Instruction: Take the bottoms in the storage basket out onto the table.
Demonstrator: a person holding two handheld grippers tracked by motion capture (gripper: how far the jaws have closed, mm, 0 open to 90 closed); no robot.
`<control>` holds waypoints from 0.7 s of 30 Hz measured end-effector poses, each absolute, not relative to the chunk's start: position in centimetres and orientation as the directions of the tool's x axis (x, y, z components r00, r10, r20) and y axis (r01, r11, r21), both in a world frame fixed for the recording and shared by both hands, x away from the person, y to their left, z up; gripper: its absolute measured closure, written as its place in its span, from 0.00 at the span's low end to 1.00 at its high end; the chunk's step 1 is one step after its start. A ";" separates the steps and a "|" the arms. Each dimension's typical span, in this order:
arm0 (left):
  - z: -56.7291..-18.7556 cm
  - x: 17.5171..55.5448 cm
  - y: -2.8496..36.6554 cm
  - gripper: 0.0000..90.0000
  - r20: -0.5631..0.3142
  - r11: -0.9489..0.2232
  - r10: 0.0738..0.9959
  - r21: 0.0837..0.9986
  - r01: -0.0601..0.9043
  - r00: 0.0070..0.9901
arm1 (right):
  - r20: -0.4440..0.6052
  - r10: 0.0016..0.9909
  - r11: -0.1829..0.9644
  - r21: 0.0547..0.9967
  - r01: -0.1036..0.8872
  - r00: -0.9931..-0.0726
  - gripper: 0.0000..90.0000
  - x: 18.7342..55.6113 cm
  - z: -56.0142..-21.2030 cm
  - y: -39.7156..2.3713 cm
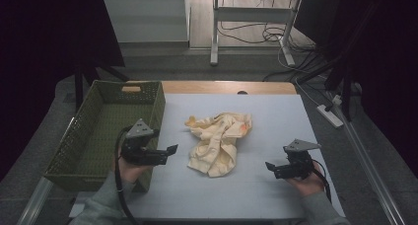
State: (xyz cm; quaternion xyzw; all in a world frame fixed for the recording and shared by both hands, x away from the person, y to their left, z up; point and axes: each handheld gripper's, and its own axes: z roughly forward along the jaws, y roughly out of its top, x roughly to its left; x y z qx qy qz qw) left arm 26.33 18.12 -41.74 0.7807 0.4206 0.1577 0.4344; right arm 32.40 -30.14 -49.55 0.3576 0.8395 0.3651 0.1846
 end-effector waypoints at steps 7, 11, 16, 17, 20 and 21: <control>-42.8 25.3 20.5 0.18 -0.160 -0.220 0.811 0.807 0.547 0.562 | -0.038 0.722 0.473 0.755 0.454 -0.690 0.07 32.4 -49.4 -30.2; -43.2 24.9 20.9 0.18 -0.135 -0.239 0.819 0.803 0.545 0.558 | -0.035 0.722 0.472 0.756 0.454 -0.691 0.07 32.4 -49.4 -30.2; -43.3 24.8 21.0 0.18 -0.127 -0.246 0.821 0.802 0.544 0.557 | -0.035 0.722 0.467 0.761 0.450 -0.691 0.07 32.3 -49.3 -30.4; -43.3 24.8 21.0 0.18 -0.125 -0.246 0.821 0.803 0.544 0.557 | -0.036 0.721 0.467 0.764 0.446 -0.692 0.07 32.3 -49.3 -30.4; -43.3 24.8 21.0 0.18 -0.126 -0.245 0.821 0.803 0.543 0.557 | -0.038 0.717 0.468 0.767 0.440 -0.696 0.08 32.2 -49.2 -30.3; -43.3 24.8 21.0 0.18 -0.126 -0.245 0.821 0.803 0.543 0.556 | -0.038 0.716 0.468 0.767 0.439 -0.697 0.08 32.2 -49.2 -30.4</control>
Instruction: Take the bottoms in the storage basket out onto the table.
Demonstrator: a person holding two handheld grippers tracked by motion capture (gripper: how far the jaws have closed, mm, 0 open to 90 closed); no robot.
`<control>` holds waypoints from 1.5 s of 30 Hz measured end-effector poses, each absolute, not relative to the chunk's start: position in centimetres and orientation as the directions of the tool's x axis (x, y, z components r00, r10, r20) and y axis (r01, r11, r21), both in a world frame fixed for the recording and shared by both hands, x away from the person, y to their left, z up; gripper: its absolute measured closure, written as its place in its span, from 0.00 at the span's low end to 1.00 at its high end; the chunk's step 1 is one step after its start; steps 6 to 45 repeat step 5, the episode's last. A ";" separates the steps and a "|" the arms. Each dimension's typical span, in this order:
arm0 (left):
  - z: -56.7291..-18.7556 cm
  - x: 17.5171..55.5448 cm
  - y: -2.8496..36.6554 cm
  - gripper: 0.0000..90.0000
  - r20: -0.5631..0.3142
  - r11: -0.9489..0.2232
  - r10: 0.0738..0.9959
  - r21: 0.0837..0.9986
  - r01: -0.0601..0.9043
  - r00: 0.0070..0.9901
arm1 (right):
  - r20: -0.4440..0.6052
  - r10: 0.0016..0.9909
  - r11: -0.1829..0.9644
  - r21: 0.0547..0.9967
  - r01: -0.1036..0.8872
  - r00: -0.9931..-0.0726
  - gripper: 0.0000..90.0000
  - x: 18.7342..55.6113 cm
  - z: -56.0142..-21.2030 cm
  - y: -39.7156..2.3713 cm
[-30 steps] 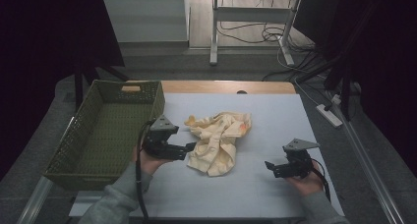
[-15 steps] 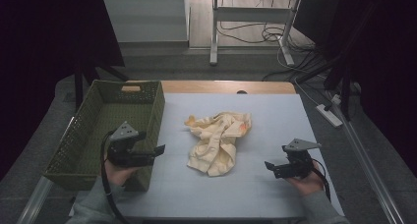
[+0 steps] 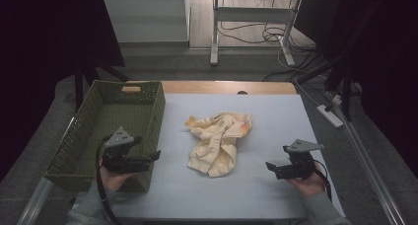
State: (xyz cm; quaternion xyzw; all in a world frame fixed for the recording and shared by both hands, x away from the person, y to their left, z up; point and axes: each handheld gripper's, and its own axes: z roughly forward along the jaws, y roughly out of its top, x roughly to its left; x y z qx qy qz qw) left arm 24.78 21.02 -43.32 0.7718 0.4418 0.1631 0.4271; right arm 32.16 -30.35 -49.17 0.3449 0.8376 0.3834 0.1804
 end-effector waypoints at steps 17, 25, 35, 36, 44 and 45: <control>-43.3 24.8 21.1 0.17 -0.130 -0.238 0.820 0.808 0.539 0.557 | -0.036 0.714 0.460 0.777 0.430 -0.699 0.08 32.0 -49.0 -30.4; -43.3 24.8 21.1 0.17 -0.130 -0.238 0.820 0.808 0.539 0.557 | -0.036 0.714 0.460 0.777 0.430 -0.699 0.08 32.0 -49.0 -30.4; -43.3 24.8 21.1 0.17 -0.130 -0.238 0.820 0.808 0.539 0.557 | -0.036 0.714 0.460 0.777 0.430 -0.699 0.08 32.0 -49.0 -30.4; -43.3 24.8 21.1 0.17 -0.130 -0.238 0.820 0.808 0.539 0.557 | -0.036 0.714 0.460 0.777 0.430 -0.699 0.08 32.0 -49.0 -30.4; -43.3 24.8 21.1 0.17 -0.130 -0.238 0.820 0.808 0.539 0.557 | -0.036 0.714 0.460 0.777 0.430 -0.699 0.08 32.0 -49.0 -30.4; -43.3 24.8 21.1 0.17 -0.130 -0.238 0.820 0.808 0.539 0.557 | -0.036 0.714 0.460 0.777 0.430 -0.699 0.08 32.0 -49.0 -30.4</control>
